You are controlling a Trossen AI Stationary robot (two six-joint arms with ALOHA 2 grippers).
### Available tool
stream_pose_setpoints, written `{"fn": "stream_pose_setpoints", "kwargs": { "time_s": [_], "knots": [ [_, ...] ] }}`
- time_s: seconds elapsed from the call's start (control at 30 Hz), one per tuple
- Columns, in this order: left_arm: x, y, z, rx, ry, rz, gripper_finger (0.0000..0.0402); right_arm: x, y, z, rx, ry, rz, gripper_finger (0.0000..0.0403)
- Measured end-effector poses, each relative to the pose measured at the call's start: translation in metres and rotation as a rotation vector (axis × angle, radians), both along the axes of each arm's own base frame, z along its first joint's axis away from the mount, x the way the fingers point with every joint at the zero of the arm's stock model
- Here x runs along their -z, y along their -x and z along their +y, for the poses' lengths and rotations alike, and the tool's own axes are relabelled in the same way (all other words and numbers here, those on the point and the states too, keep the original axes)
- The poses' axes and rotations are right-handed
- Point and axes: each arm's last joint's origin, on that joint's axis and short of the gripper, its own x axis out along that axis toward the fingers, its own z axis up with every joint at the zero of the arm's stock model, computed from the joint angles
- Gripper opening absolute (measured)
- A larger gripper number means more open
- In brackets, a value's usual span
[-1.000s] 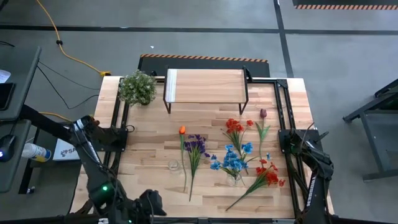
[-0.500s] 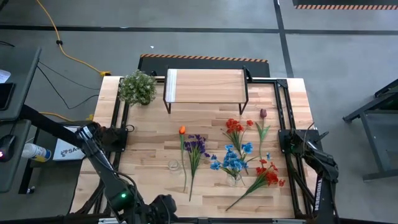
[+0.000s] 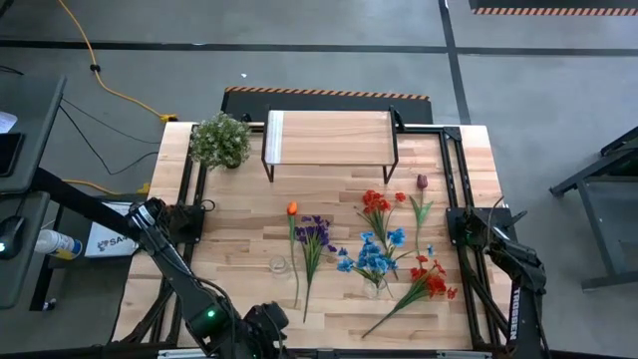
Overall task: Pick and place flowers into a vace then onto a shelf
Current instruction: Put the light orange flower into the right transparent vase
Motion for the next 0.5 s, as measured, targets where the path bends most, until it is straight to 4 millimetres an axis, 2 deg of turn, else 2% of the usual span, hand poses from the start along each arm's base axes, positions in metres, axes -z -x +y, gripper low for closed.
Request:
{"fn": "stream_pose_setpoints", "kwargs": {
  "time_s": [0.2, 0.5],
  "knots": [
    [0.005, 0.005, 0.005, -0.067, -0.019, 0.064, 0.0319, 0.000, 0.003, 0.001, 0.017, 0.052, -0.022, 0.0006],
    [0.006, 0.010, 0.004, -0.073, -0.037, 0.086, 0.0319, -0.004, 0.012, 0.002, 0.108, 0.132, -0.088, 0.0004]
  ]
}}
